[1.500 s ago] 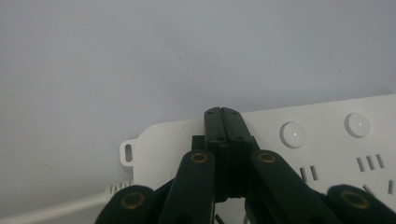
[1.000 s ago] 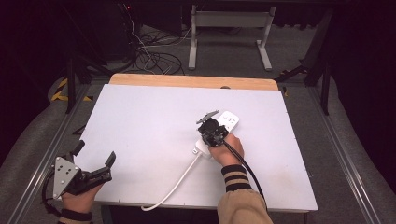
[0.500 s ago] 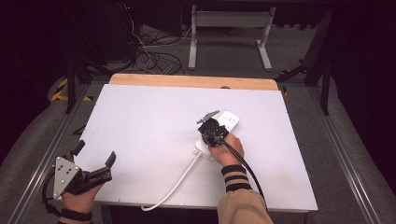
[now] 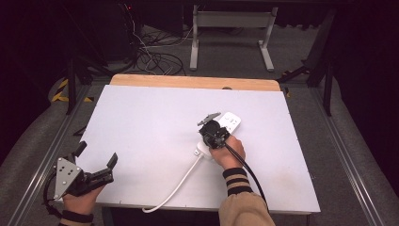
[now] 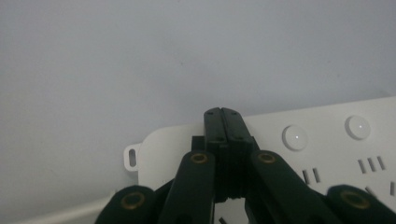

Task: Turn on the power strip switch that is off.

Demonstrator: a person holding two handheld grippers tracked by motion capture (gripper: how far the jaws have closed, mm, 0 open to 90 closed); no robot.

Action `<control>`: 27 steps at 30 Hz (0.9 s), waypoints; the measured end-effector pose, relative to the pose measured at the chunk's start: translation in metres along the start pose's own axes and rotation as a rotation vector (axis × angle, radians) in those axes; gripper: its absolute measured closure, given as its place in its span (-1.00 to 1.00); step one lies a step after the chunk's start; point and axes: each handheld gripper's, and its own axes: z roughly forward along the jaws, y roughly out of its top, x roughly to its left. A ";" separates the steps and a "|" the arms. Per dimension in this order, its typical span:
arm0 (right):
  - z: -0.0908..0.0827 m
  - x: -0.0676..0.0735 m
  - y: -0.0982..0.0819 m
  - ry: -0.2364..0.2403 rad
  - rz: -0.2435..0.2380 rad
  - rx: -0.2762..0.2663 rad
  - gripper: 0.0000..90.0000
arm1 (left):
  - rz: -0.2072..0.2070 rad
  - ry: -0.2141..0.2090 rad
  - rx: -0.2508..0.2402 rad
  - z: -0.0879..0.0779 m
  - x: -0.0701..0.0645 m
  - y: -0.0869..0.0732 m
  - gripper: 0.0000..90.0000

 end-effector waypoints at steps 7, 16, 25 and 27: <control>0.000 0.000 -0.001 0.000 0.007 -0.009 1.00 | -0.005 -0.002 0.001 0.000 0.000 0.000 -1.00; -0.001 -0.004 -0.007 0.028 0.036 -0.074 1.00 | -0.007 0.001 0.000 0.001 0.000 0.000 -1.00; -0.022 -0.017 -0.023 0.013 0.067 -0.298 1.00 | -0.004 0.001 0.001 0.002 0.000 -0.001 -1.00; -0.031 -0.019 -0.027 0.011 0.067 -0.362 1.00 | -0.002 0.000 0.001 0.001 0.000 0.000 -1.00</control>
